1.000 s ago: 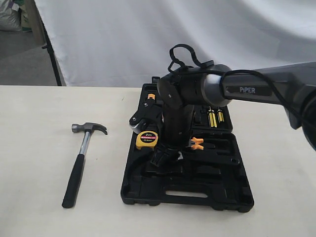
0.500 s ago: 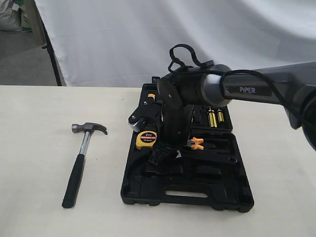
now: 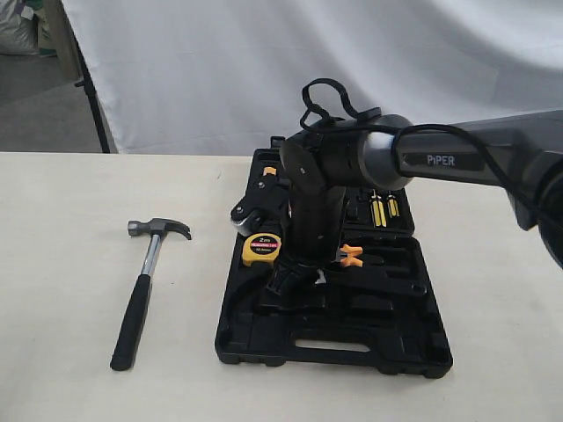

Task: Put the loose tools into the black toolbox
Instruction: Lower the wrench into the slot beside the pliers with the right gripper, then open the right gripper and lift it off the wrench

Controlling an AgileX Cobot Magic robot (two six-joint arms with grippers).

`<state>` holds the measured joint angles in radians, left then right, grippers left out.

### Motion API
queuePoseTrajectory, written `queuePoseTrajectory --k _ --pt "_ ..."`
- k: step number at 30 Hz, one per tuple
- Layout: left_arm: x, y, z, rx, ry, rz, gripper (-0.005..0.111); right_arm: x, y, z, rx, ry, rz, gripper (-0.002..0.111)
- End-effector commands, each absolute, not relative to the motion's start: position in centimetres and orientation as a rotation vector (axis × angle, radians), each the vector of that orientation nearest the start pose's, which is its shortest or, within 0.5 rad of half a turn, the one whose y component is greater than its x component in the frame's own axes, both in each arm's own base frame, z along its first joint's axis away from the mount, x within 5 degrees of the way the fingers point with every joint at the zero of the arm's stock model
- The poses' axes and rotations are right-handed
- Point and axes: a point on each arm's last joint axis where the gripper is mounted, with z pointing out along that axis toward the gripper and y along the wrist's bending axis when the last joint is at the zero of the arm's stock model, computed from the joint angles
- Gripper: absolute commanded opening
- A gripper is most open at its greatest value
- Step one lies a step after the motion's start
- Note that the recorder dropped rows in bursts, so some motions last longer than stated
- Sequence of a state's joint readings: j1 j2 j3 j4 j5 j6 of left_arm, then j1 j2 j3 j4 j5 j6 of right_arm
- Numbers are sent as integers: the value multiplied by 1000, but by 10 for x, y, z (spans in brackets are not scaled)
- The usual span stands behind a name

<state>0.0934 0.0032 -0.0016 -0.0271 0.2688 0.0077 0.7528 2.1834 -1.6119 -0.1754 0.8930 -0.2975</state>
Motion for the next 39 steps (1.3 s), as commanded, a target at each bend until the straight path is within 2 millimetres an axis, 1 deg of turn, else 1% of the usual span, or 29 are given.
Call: queuePoseTrajectory --k 1,3,6,8,11,17,18,19,20,23,26,27,31,35,39 --pt "55 4 189 -103 1751 41 1 335 294 149 -1545 2455 -149 58" --pt "55 4 189 -103 1751 41 1 335 294 149 -1546 2457 -150 68" --pt "55 4 189 -103 1751 41 1 335 294 149 -1546 2457 -150 79" --pt "55 4 189 -103 1751 41 1 335 294 150 -1545 2457 -151 80" --pt "55 4 189 -103 1751 41 1 338 297 161 -1528 2441 -145 80" --pt "55 4 189 -103 1751 41 1 340 296 204 -1467 2383 -125 80" --pt "55 4 189 -103 1751 41 1 340 294 208 -1458 2382 -125 77" --pt "55 4 189 -103 1751 41 1 341 291 211 -1448 2383 -125 72" --pt "55 4 189 -103 1751 41 1 342 290 211 -1446 2389 -125 64" --pt "55 4 189 -103 1751 41 1 343 284 207 -1400 2437 -123 34" --pt "55 4 189 -103 1751 41 1 339 282 193 -1397 2465 -121 1" --pt "55 4 189 -103 1751 41 1 338 281 189 -1395 2471 -113 0" --pt "55 4 189 -103 1751 41 1 333 280 170 -1384 2456 -64 0" --pt "55 4 189 -103 1751 41 1 329 278 151 -1378 2471 -54 0" --pt "55 4 189 -103 1751 41 1 327 286 137 -1341 2521 25 0"
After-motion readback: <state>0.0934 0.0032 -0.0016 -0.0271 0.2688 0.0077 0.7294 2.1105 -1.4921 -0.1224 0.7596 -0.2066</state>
